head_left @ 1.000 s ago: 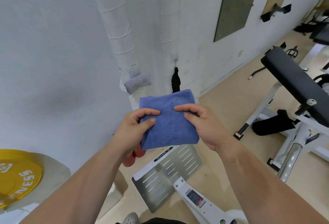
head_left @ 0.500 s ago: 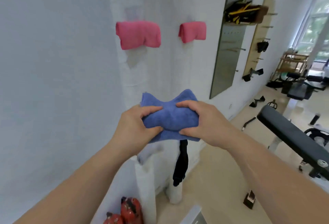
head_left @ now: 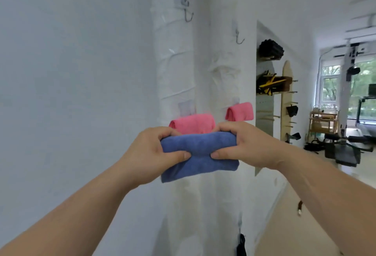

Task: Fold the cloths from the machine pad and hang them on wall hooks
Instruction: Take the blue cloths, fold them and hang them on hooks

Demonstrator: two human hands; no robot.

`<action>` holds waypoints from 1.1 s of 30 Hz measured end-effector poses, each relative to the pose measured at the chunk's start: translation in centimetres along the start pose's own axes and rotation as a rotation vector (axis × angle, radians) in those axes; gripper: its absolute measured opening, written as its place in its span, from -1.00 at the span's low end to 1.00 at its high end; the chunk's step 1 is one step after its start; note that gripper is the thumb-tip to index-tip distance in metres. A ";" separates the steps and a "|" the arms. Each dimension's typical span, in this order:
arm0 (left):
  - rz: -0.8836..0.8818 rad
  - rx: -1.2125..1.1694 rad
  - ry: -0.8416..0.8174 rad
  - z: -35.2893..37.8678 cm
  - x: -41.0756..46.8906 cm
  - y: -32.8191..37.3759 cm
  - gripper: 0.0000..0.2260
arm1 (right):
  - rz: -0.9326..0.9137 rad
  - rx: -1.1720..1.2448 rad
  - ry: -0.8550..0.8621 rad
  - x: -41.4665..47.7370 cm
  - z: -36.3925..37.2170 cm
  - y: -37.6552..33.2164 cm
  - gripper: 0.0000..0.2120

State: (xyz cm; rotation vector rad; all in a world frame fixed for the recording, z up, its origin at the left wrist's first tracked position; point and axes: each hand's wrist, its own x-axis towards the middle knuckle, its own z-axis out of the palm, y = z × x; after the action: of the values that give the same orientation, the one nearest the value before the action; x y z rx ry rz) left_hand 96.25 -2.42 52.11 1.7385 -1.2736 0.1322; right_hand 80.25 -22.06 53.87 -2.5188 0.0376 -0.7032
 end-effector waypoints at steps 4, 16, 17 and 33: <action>0.033 -0.126 0.116 -1.6 3.1 1.5 -0.76 | -0.023 0.251 0.132 2.6 -1.5 -0.2 -0.64; 0.275 0.174 0.455 -2.9 13.2 8.1 -0.70 | -0.374 0.509 0.418 13.3 -8.1 -0.3 -0.79; 0.268 0.199 0.459 -3.1 14.0 8.7 -0.68 | -0.386 0.519 0.410 14.0 -8.8 -0.2 -0.86; 0.333 0.491 0.652 -9.2 23.9 16.9 -0.61 | -0.631 0.482 0.477 26.3 -19.1 -4.1 -0.79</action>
State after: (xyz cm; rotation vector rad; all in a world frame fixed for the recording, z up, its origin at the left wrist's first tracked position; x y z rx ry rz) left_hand 97.57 -12.39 81.08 1.6430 -1.0639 1.1877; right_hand 93.19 -31.84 82.37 -1.8404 -0.6972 -1.3585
